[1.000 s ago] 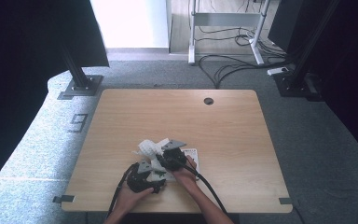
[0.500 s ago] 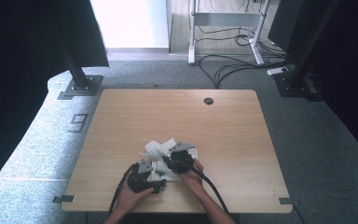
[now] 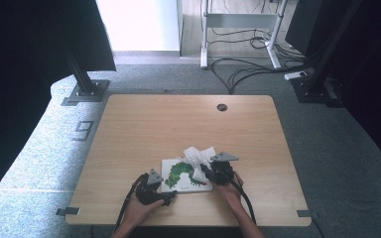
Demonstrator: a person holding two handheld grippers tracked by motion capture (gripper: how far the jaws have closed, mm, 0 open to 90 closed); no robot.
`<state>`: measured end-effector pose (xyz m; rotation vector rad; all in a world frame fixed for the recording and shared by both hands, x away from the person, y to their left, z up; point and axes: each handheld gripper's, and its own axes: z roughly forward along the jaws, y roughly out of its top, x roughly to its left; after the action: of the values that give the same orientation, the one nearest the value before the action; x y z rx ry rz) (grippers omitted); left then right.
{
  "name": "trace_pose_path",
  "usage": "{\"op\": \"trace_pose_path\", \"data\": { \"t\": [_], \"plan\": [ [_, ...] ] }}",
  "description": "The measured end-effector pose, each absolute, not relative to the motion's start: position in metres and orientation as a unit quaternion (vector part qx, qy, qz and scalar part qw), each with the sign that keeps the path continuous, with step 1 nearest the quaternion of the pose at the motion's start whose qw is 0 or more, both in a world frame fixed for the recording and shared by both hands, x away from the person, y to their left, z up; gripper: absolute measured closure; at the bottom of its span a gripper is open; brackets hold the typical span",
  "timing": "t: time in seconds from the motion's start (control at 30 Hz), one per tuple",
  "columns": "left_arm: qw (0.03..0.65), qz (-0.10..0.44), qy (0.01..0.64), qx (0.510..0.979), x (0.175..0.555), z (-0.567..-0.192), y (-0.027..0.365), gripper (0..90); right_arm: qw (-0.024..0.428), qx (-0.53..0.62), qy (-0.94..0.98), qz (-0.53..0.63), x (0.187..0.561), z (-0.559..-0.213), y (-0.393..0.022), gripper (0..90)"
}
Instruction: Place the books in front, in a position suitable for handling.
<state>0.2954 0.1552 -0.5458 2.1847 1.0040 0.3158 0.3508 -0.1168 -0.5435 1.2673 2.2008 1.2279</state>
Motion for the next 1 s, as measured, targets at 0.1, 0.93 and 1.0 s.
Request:
{"op": "trace_pose_path", "data": {
  "t": [0.1, 0.93, 1.0],
  "plan": [
    [0.351, 0.122, 0.388, 0.843, 0.295, -0.546, 0.155, 15.0, 0.161, 0.446, 0.769, 0.428, 0.35, -0.544, -0.122, 72.1],
    [0.347, 0.127, 0.385, 0.846, 0.294, -0.546, 0.156, 14.8, 0.109, 0.34, 0.819, 0.449, 0.327, -0.536, -0.007, 72.8],
    [0.346, 0.128, 0.385, 0.846, 0.294, -0.546, 0.156, 14.8, 0.11, 0.338, 0.821, 0.447, 0.326, -0.536, -0.007, 72.8]
  ]
}}
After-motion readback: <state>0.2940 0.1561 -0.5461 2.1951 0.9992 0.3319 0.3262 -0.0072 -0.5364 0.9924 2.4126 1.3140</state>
